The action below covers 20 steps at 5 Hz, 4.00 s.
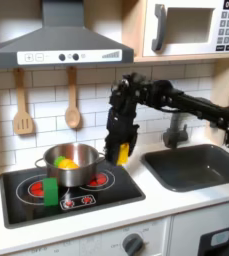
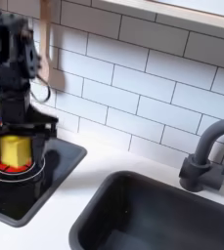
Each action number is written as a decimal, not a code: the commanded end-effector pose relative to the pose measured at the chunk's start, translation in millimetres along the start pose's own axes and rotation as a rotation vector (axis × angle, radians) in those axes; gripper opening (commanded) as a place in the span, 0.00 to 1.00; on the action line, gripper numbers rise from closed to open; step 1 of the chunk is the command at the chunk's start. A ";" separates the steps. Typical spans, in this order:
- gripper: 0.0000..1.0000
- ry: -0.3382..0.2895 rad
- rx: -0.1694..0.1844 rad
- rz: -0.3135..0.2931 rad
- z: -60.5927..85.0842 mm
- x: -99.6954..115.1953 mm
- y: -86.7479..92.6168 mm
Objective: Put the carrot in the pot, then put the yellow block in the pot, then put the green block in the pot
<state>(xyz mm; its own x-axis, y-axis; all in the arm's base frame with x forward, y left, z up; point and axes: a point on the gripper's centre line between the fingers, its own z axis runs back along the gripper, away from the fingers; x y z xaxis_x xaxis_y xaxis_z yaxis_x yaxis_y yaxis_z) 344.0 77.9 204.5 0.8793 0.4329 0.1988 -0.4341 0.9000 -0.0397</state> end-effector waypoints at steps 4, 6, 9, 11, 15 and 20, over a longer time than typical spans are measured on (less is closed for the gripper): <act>0.00 0.057 0.008 0.075 -20.4 52.1 25.4; 0.00 0.010 0.001 0.076 -13.6 69.3 21.8; 0.00 0.004 -0.004 0.086 -14.0 75.9 23.6; 0.93 0.012 -0.014 0.120 -16.9 75.6 28.5; 1.00 -0.015 -0.010 0.046 20.2 45.9 36.8; 1.00 0.224 -0.031 -0.183 11.4 26.5 101.3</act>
<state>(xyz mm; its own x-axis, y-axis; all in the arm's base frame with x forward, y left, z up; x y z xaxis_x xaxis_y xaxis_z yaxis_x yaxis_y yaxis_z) 323.8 176.9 216.1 0.9670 0.2545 -0.0118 -0.2547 0.9650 -0.0624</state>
